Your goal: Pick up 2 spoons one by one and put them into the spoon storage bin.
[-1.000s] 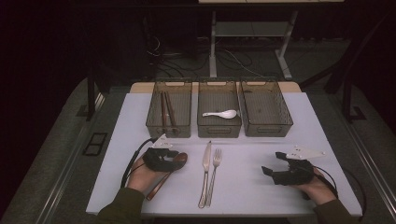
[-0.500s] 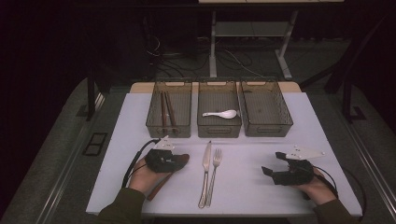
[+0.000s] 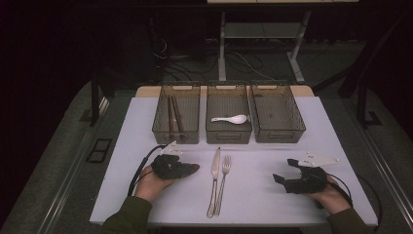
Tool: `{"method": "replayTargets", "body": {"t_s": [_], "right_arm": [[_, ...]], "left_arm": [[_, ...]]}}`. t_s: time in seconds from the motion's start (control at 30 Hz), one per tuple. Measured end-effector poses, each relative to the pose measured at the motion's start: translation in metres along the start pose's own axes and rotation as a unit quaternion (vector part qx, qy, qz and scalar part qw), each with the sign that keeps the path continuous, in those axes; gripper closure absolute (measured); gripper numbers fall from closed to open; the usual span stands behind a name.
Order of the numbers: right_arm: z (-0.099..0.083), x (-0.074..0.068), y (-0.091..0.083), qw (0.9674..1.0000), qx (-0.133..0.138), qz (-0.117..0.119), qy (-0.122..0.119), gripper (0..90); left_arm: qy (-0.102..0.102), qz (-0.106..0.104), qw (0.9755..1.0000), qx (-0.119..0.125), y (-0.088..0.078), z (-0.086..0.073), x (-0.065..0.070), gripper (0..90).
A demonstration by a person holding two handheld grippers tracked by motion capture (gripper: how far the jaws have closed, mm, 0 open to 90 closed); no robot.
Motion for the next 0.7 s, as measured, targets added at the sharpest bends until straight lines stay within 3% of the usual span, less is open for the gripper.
{"method": "replayTargets", "body": {"t_s": [0.17,0.7], "right_arm": [[0.0,0.0,0.0,1.0,0.001,0.0,0.0,18.3],[0.0,0.0,0.0,1.0,0.001,0.001,-0.002,18.2]], "left_arm": [[0.0,0.0,1.0,0.0,-0.001,0.001,0.001,80.1],[-0.002,-0.002,0.9995,0.031,-0.012,0.012,0.007,80.8]]}}
Point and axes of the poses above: each handheld gripper's, and its own axes: y roughly forward along the jaws, z roughly out of its top, x roughly to its right, the point moved 8 cm from there along y, roughly forward along the jaws, and after that the axes turned 7 degrees about -z, right-handed, at the moved point
